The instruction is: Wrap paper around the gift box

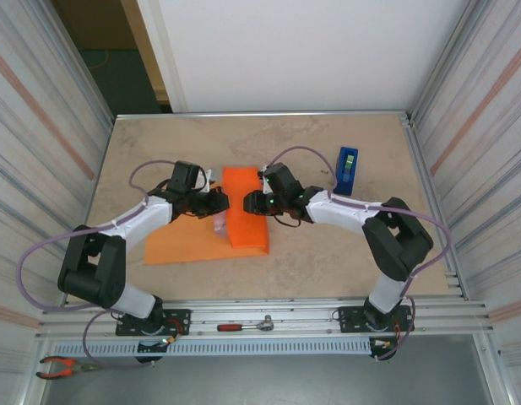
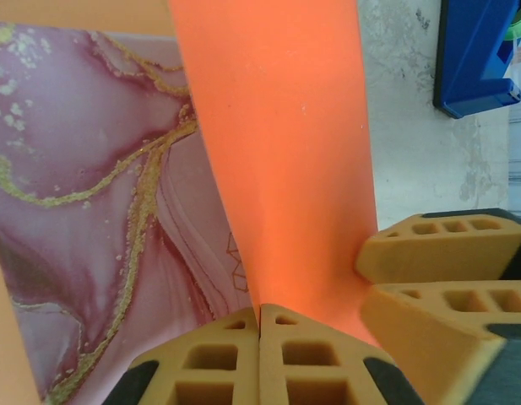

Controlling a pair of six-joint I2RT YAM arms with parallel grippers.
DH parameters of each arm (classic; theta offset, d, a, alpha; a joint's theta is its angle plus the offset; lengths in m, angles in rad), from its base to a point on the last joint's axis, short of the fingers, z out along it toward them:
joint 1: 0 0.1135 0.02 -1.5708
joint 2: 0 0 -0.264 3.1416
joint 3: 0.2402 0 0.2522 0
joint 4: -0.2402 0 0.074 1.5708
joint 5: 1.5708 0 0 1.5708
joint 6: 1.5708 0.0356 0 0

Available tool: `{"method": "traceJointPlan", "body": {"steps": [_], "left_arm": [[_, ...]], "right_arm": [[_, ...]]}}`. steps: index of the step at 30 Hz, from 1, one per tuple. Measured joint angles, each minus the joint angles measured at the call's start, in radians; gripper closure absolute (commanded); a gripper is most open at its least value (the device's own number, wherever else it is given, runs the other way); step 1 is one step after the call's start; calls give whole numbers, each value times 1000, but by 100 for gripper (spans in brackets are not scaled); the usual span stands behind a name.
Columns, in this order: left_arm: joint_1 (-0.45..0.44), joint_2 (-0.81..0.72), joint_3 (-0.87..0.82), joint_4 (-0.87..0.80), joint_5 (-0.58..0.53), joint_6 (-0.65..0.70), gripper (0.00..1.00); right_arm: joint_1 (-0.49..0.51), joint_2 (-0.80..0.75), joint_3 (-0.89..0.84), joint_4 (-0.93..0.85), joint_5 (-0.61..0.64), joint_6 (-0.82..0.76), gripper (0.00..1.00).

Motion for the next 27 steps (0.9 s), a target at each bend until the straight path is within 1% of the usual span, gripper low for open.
{"method": "traceJointPlan", "body": {"steps": [1, 2, 3, 5, 6, 8, 10, 12, 15, 23, 25, 27], "left_arm": [[1, -1, -2, -1, 0, 0, 97], [5, -3, -2, -3, -1, 0, 89], [11, -8, -2, -8, -3, 0, 76], [32, -29, -4, -14, -12, -3, 59], [49, -45, -7, -19, -20, -11, 54], [81, -68, -8, -26, -31, -19, 48], [104, -70, -8, -26, -43, -24, 44], [107, -53, -7, -26, -45, -28, 38], [94, -14, -5, -26, -45, -31, 34], [65, 37, -5, -2, -53, -31, 32], [58, 44, -5, 8, -63, -31, 34], [50, 50, -5, 23, -77, -31, 41]], "right_arm": [[3, 12, 0, 10, -4, 3, 71], [5, 13, 0, 22, -9, 6, 71], [5, 14, -1, 28, -12, 7, 72], [5, 16, -10, 42, -15, 11, 72], [5, 16, -14, 50, -15, 13, 72], [5, 16, -23, 67, -15, 14, 72], [5, 15, -29, 82, -16, 14, 73], [5, 15, -33, 90, -17, 14, 73], [5, 15, -36, 98, -18, 14, 73], [5, 15, -44, 116, -18, 29, 73], [5, 15, -45, 118, -18, 32, 73], [3, 13, -45, 118, -18, 33, 71]]}}
